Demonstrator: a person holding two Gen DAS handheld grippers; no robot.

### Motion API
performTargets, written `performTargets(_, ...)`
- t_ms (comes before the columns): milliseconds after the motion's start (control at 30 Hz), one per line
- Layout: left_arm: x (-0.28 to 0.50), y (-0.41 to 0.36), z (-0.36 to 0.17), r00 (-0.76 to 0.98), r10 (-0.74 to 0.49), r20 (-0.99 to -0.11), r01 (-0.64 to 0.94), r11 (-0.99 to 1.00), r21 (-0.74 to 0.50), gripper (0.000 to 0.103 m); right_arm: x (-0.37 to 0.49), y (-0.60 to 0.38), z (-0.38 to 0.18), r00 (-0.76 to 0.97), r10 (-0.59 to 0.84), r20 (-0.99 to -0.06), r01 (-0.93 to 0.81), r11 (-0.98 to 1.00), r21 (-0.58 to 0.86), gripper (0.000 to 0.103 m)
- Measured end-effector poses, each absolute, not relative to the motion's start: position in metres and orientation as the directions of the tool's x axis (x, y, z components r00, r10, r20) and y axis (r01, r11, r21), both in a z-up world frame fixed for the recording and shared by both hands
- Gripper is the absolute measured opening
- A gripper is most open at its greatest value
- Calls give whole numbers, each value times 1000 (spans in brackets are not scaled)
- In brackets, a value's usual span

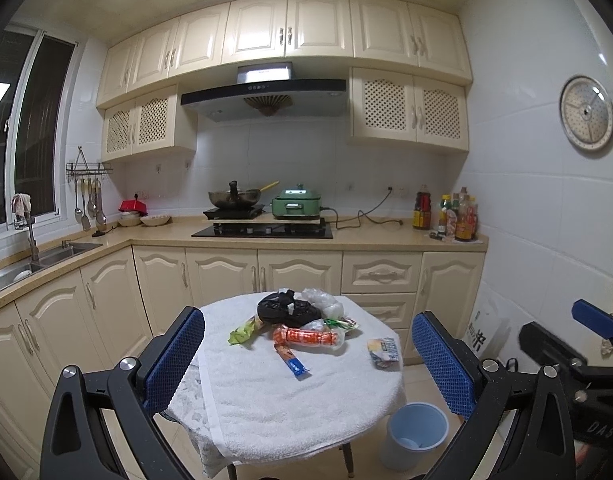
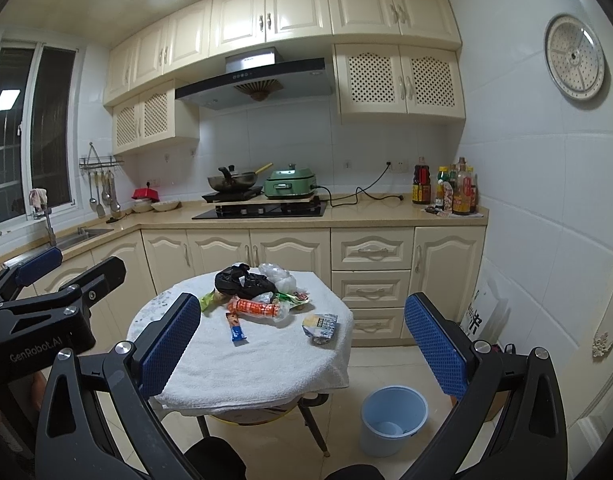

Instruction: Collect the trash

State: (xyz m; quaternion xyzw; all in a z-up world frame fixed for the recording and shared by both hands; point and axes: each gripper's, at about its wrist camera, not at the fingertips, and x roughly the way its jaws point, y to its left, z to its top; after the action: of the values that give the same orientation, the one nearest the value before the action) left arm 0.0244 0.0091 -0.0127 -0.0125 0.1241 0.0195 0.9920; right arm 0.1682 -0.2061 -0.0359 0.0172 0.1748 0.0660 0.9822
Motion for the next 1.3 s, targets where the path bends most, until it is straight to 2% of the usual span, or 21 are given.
performTargets(267, 104, 32, -52, 928, 42, -370, -61, 997, -39, 102, 218, -212, -82, 907, 134, -399, -103, 990, 96, 103)
performTargets(467, 170, 49, -64, 889, 57, -455, -91, 994, -53, 102, 278, -212, -122, 888, 136, -440, -120, 991, 64, 103)
performTargets(633, 241, 54, -75, 843, 77, -532, -103, 995, -19, 102, 353, -205, -174, 815, 148, -560, -133, 989, 68, 103)
performTargets(833, 339, 54, -102, 753, 12, -658, -69, 996, -61, 102, 444, -190, -246, 698, 135, -704, -147, 988, 43, 103)
performTargets(1000, 398, 61, -129, 688, 8, -725, -82, 994, -67, 102, 489, -193, -286, 644, 132, -753, -139, 989, 54, 102)
performTargets(1033, 405, 62, -133, 681, 7, -732, -83, 994, -69, 102, 492, -194, -291, 641, 135, -756, -138, 989, 59, 101)
performTargets(1100, 426, 61, -147, 655, 2, -756, -88, 993, -73, 102, 496, -198, -295, 642, 152, -752, -141, 987, 80, 86)
performTargets(1200, 451, 60, -159, 631, 13, -775, -99, 993, -64, 101, 506, -200, -302, 618, 206, -758, -171, 977, 126, 69)
performTargets(1300, 471, 61, -167, 625, 19, -780, -109, 992, -63, 101, 510, -203, -303, 613, 246, -751, -184, 969, 167, 68)
